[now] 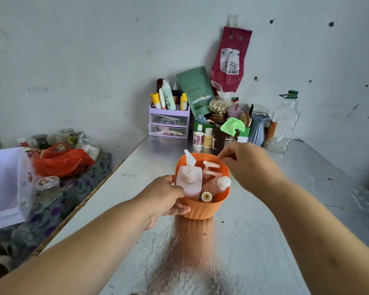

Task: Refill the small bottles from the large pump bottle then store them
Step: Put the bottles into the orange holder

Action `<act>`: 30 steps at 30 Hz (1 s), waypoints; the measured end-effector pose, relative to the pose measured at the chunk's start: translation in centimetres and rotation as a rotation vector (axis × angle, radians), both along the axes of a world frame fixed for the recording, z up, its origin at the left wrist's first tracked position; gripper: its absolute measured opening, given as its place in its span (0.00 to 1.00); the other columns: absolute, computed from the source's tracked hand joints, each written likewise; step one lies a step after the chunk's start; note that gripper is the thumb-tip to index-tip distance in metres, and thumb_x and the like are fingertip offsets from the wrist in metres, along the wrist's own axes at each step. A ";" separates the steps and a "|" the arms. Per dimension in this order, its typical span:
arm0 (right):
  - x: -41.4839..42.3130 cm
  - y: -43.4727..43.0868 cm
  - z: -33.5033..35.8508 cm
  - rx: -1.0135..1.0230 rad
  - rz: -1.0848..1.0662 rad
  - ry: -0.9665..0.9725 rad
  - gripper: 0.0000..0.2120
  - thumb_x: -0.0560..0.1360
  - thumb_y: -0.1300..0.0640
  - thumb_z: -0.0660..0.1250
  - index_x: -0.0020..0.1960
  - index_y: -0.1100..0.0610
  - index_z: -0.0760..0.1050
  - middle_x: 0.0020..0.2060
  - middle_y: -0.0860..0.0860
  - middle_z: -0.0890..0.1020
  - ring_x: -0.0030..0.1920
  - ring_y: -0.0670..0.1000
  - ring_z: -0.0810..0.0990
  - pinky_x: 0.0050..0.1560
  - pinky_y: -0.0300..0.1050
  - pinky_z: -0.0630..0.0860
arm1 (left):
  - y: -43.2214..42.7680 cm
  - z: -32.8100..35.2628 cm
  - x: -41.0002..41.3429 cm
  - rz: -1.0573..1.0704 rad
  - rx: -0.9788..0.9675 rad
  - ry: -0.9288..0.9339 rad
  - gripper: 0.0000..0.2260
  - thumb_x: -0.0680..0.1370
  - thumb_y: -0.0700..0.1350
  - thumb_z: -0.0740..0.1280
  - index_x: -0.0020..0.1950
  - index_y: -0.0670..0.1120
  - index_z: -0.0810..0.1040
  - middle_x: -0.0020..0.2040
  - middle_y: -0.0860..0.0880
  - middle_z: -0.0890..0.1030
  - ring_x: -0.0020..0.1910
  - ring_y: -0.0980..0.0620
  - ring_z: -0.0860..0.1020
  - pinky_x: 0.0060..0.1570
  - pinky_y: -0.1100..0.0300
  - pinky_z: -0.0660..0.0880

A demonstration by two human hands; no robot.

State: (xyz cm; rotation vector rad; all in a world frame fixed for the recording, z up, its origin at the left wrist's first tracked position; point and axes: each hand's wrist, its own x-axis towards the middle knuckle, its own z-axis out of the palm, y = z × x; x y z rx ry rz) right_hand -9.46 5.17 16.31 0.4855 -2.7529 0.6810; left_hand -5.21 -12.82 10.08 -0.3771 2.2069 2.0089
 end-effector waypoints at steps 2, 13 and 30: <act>0.1 -0.2 0.4 0.089 0.068 -0.087 0.09 0.77 0.52 0.65 0.55 0.51 0.79 0.50 0.49 0.82 0.45 0.49 0.79 0.40 0.39 0.74 | 0.0 0.0 -0.1 0.001 -0.003 -0.005 0.21 0.79 0.35 0.62 0.72 0.44 0.68 0.54 0.40 0.80 0.43 0.43 0.85 0.43 0.56 0.83; 0.4 -0.9 0.2 0.334 0.029 -0.170 0.12 0.77 0.57 0.64 0.60 0.52 0.74 0.52 0.52 0.79 0.48 0.52 0.77 0.41 0.42 0.76 | -0.2 0.0 0.0 0.000 -0.005 -0.001 0.20 0.80 0.35 0.61 0.71 0.44 0.69 0.54 0.40 0.80 0.44 0.42 0.85 0.43 0.56 0.83; -2.4 -4.1 -1.7 0.444 0.119 -0.077 0.18 0.78 0.57 0.62 0.68 0.53 0.67 0.62 0.53 0.74 0.59 0.54 0.74 0.50 0.44 0.71 | -0.2 0.3 -1.6 0.097 0.122 -0.049 0.13 0.81 0.39 0.61 0.65 0.39 0.71 0.54 0.36 0.79 0.40 0.42 0.85 0.40 0.57 0.83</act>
